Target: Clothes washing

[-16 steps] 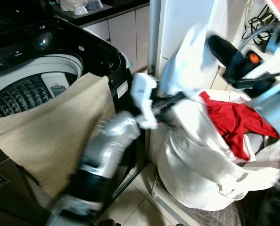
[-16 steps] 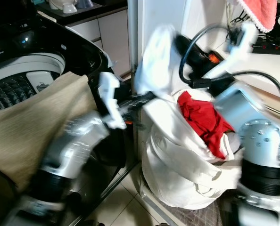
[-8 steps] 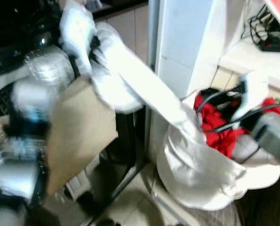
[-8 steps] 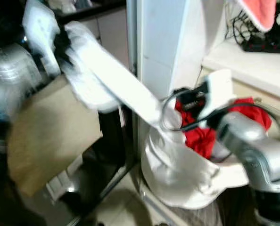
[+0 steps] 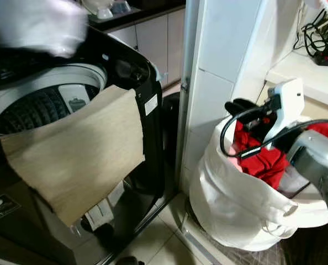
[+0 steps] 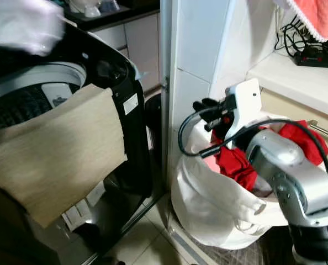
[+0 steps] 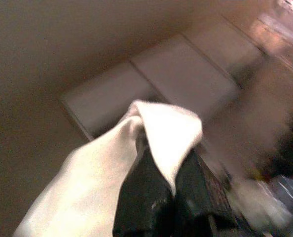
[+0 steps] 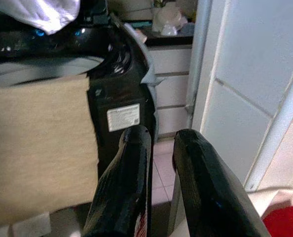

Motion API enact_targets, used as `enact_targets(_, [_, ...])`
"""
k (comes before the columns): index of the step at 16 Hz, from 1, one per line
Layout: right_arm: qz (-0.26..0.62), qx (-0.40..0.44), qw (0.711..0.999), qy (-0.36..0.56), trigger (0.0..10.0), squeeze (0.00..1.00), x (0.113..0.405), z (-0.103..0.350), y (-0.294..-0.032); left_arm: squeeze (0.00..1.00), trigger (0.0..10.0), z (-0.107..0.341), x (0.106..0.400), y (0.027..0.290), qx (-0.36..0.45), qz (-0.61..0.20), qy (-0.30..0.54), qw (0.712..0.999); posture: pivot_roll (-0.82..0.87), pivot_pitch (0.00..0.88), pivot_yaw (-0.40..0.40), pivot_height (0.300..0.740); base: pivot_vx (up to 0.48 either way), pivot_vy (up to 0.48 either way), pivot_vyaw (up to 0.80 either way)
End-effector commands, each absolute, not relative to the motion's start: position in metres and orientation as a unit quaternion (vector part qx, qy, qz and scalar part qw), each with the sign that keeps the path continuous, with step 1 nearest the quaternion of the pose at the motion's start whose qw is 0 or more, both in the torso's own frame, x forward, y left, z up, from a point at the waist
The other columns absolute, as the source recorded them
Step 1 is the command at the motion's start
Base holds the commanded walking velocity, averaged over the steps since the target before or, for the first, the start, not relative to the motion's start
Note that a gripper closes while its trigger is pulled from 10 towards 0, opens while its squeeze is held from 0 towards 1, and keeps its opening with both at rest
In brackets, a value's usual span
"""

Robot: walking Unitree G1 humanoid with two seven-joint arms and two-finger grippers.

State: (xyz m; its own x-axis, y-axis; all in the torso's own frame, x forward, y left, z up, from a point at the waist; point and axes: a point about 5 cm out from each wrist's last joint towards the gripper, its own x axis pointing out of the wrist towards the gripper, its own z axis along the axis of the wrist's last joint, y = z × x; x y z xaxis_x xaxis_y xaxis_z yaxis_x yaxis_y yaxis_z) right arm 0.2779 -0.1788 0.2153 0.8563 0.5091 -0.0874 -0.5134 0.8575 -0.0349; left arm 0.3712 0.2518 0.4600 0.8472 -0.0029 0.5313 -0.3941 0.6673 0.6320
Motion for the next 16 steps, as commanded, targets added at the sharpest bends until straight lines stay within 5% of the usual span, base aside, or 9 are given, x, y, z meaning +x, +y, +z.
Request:
enact_targets(1, [0.285, -0.037, 0.957, 0.033, 10.0, 0.00, 0.274, 0.216, -0.170, 0.00, 1.1, 0.421, 0.389, 0.259, 0.365, 0.084, -0.165, 0.912, -0.08, 0.000, 0.062, 0.740, 0.000, 0.000, 0.00])
enact_targets(2, [0.291, -0.038, 0.955, 0.035, 10.0, 0.00, 0.273, 0.215, -0.168, 0.00, 9.5, 0.408, 0.393, 0.263, 0.347, 0.086, -0.140, 0.923, -0.08, 0.000, 0.061, 0.740, 0.000, 0.000, 0.00])
enact_targets(5, [0.379, -0.021, 0.924, 0.036, 10.0, 0.00, 0.258, 0.214, -0.135, 0.00, 10.0, 0.337, 0.404, 0.277, 0.260, 0.060, 0.010, 0.964, -0.08, 0.000, 0.056, 0.740, 0.000, 0.000, 0.00])
enact_targets(6, [0.416, 0.002, 0.909, 0.018, 10.0, 0.00, 0.251, 0.219, -0.118, 0.16, 10.0, 0.317, 0.405, 0.278, 0.229, 0.046, 0.041, 0.971, -0.08, 0.000, 0.054, 0.740, 0.000, 0.000, 0.00])
enact_targets(8, [0.433, 0.026, 0.901, 0.005, 10.0, 0.00, 0.248, 0.223, -0.105, 1.00, 10.0, 0.287, 0.404, 0.282, 0.190, 0.039, 0.088, 0.977, -0.08, 0.000, 0.047, 0.740, 0.000, 0.000, 0.00])
enact_targets(16, [0.437, 0.022, 0.899, 0.020, 10.0, 0.00, 0.250, 0.216, -0.095, 1.00, 10.0, 0.238, 0.397, 0.285, 0.077, 0.027, 0.147, 0.986, -0.07, 0.000, 0.045, 0.740, 0.000, 0.000, 0.00])
